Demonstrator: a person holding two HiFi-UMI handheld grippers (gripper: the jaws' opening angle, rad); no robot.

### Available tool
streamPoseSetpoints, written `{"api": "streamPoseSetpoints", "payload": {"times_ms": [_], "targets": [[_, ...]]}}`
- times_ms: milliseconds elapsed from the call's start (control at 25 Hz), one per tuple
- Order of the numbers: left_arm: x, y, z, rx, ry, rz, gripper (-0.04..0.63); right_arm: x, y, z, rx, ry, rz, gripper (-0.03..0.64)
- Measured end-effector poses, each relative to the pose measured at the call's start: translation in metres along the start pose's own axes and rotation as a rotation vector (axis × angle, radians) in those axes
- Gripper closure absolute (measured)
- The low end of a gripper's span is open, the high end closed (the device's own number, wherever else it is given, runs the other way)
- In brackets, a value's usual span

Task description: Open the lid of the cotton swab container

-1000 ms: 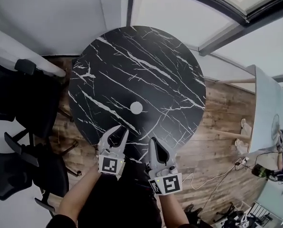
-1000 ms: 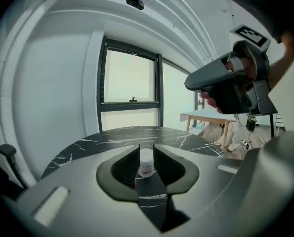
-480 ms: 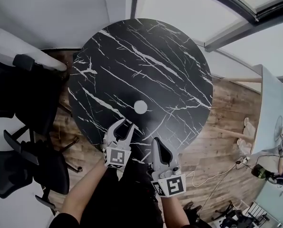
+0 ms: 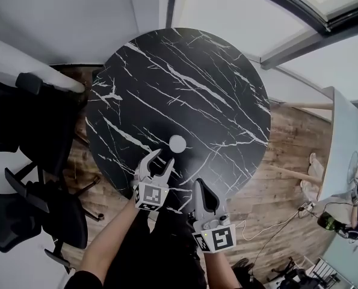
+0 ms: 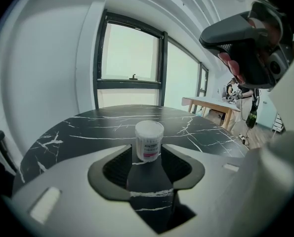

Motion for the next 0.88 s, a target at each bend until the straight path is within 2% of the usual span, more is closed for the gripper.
{"api": "streamPoseSetpoints", "payload": {"times_ms": [120,360,880], "targets": [[0.007,0.002,0.002,0.019,-0.016,-0.011,0.394,0.003,0.002,0.004,-0.005,0.007,-0.002,0.623],[0.018,0.002,0.005,-0.011,-0.024,-0.043,0.393,0.009,0.004,0.013,-0.005,0.005,-0.006,0.623],[0.043,0.007,0.008,0.003,-0.03,-0.1,0.372,0.014,0.003,0.032,-0.003,-0.011,-0.014,0.623]]}}
Point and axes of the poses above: the fingertips, and each gripper's own axes: x forward along the fingers, z to its right, y out of its top, the point moved 10 cm from there along -x, backward along the fingers, and after that the axes turned 12 degrees about -z, right-handed, at the moved point
